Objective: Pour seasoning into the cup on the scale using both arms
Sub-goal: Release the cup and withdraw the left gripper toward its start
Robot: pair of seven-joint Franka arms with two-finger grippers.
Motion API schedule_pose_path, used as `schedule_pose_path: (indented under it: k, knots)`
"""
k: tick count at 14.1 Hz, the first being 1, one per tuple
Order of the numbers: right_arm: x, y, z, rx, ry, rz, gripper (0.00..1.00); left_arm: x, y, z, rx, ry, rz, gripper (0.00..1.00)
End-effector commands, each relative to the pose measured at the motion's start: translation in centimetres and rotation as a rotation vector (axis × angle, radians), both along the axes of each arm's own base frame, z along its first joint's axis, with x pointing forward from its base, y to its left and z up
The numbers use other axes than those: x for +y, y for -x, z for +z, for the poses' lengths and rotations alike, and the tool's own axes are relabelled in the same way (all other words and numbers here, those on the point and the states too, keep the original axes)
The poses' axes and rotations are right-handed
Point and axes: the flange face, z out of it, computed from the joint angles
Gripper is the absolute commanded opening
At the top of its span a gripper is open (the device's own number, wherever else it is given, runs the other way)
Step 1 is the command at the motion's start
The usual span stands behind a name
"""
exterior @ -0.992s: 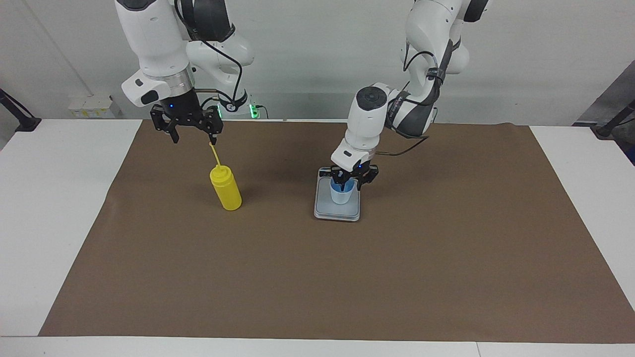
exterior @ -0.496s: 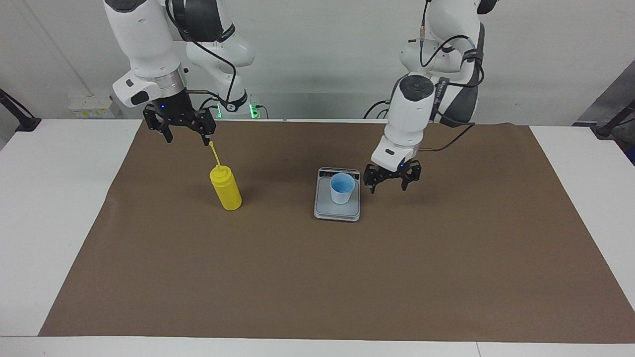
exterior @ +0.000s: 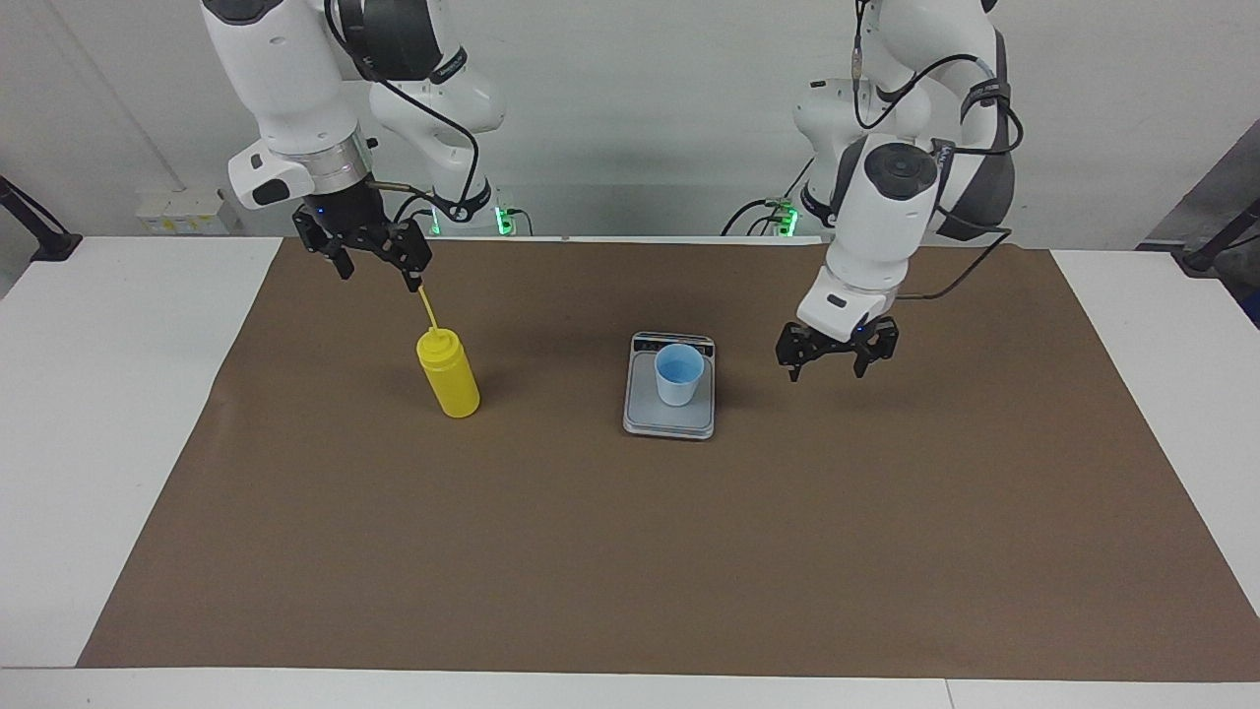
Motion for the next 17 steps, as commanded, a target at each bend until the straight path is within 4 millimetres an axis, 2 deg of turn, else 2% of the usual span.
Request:
schedule_pose_path:
  k: [1, 4, 5, 8, 9, 12, 14, 17]
  knots:
    - [-1.9, -1.4, -3.7, 0.072, -0.072, -0.196, 1.0, 4.2, 0.8, 2.7, 0.007, -0.001, -0.026, 1.0]
    - [-4.6, -3.2, -9.2, 0.192, -0.183, -0.348, 1.0, 6.7, 1.5, 5.7, 0.017, 0.012, -0.043, 1.0]
    - [-5.2, -3.7, -10.8, 0.226, -0.215, -0.401, 1.0, 6.9, 1.5, 7.5, 0.02, 0.016, -0.04, 1.0]
    - [-5.9, -4.8, -14.6, 0.305, -0.253, -0.548, 1.0, 7.7, 1.8, 12.7, 0.03, 0.058, -0.015, 1.0]
    - [-6.9, -5.1, -15.5, 0.314, -0.284, -0.605, 1.0, 8.0, 2.4, 13.5, 0.048, 0.055, -0.008, 1.0]
    - [-6.6, -4.5, -18.9, 0.386, -0.345, -0.652, 1.0, 8.0, 3.2, 14.0, 0.055, 0.049, -0.029, 1.0]
    - [-6.0, -3.6, -20.5, 0.419, -0.382, -0.68, 1.0, 7.8, 4.2, 13.3, 0.066, 0.04, -0.029, 1.0]
    - [-5.1, -1.5, -22.1, 0.471, -0.398, -0.698, 1.0, 8.0, 4.4, 13.2, 0.073, 0.037, -0.026, 1.0]
